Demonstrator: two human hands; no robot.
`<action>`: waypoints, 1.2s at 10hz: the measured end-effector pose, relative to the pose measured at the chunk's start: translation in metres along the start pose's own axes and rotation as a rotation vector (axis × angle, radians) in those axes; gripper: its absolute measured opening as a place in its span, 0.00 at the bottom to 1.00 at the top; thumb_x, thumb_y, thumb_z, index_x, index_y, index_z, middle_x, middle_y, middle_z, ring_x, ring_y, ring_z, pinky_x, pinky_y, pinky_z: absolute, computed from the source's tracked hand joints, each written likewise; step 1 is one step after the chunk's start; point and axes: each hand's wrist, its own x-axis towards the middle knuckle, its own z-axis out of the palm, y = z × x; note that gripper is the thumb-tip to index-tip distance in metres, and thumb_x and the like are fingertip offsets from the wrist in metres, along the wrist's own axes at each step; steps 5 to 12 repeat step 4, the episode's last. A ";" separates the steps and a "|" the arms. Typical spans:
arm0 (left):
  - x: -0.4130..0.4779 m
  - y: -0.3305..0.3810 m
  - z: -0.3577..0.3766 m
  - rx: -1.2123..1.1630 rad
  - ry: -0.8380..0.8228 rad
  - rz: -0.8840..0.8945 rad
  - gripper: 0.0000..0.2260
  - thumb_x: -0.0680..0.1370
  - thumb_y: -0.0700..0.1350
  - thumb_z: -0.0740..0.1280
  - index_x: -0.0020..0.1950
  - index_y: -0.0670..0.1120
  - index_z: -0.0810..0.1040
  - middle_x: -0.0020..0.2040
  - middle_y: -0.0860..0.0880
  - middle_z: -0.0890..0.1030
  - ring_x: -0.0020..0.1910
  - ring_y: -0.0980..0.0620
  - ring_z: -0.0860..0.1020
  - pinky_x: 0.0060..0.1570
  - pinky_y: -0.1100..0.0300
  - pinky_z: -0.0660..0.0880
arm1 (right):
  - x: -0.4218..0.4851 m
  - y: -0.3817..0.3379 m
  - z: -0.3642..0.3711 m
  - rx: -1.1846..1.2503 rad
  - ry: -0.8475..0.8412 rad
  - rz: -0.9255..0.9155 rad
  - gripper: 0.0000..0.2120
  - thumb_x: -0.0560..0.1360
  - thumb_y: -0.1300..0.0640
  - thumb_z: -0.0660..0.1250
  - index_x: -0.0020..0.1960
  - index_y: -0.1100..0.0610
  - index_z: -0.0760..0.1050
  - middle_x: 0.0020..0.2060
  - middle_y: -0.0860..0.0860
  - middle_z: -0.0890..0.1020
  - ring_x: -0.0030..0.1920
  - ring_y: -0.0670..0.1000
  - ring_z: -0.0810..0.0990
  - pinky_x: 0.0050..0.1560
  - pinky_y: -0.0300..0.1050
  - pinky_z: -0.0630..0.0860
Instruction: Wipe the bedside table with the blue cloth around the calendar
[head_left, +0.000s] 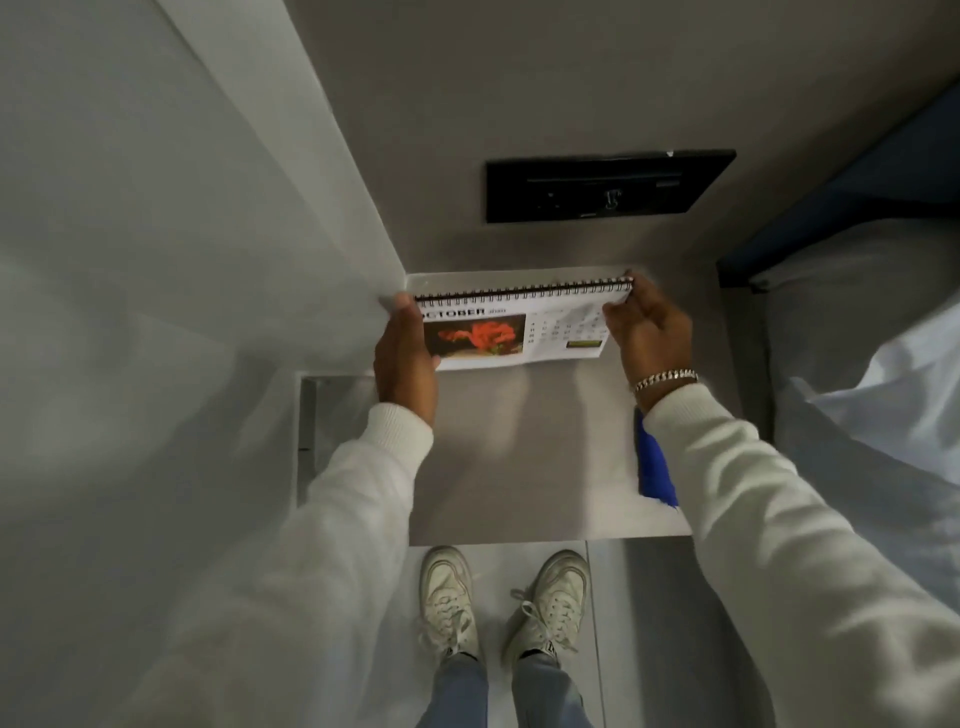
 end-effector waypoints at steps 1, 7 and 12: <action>0.020 0.009 0.011 0.045 0.014 0.020 0.13 0.81 0.60 0.54 0.50 0.57 0.76 0.49 0.56 0.79 0.50 0.56 0.79 0.61 0.50 0.76 | 0.014 -0.002 0.010 -0.006 -0.008 0.005 0.23 0.71 0.73 0.63 0.66 0.63 0.72 0.62 0.59 0.79 0.60 0.55 0.79 0.65 0.53 0.74; 0.042 0.014 0.010 0.190 0.015 0.129 0.17 0.79 0.60 0.56 0.60 0.54 0.77 0.65 0.47 0.78 0.65 0.47 0.76 0.69 0.49 0.70 | 0.016 -0.004 0.013 -0.062 -0.007 -0.040 0.29 0.73 0.74 0.63 0.72 0.61 0.64 0.71 0.57 0.70 0.70 0.53 0.71 0.70 0.54 0.70; 0.042 0.014 0.010 0.190 0.015 0.129 0.17 0.79 0.60 0.56 0.60 0.54 0.77 0.65 0.47 0.78 0.65 0.47 0.76 0.69 0.49 0.70 | 0.016 -0.004 0.013 -0.062 -0.007 -0.040 0.29 0.73 0.74 0.63 0.72 0.61 0.64 0.71 0.57 0.70 0.70 0.53 0.71 0.70 0.54 0.70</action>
